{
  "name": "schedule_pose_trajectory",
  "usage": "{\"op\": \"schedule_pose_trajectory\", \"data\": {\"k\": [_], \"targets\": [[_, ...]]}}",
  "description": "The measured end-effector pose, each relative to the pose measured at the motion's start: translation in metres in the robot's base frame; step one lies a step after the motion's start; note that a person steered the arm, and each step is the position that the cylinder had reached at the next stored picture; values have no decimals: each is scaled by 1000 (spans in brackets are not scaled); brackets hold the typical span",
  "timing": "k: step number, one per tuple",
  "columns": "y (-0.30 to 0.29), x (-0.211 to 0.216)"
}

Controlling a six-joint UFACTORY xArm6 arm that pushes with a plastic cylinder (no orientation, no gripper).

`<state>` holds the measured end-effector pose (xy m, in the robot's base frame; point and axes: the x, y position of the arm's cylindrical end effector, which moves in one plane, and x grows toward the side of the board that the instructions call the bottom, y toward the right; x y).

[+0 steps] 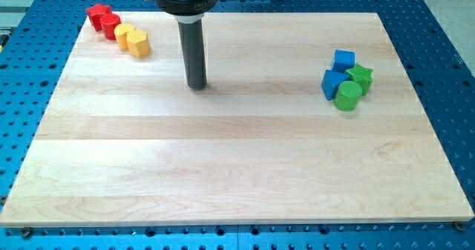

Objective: Place your arm at the top of the yellow blocks

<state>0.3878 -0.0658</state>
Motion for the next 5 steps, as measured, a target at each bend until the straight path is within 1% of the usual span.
{"op": "schedule_pose_trajectory", "data": {"k": [1,2,3,4,5], "targets": [[0,0],[42,-49],[72,-143],[46,-194],[31,-196]]}}
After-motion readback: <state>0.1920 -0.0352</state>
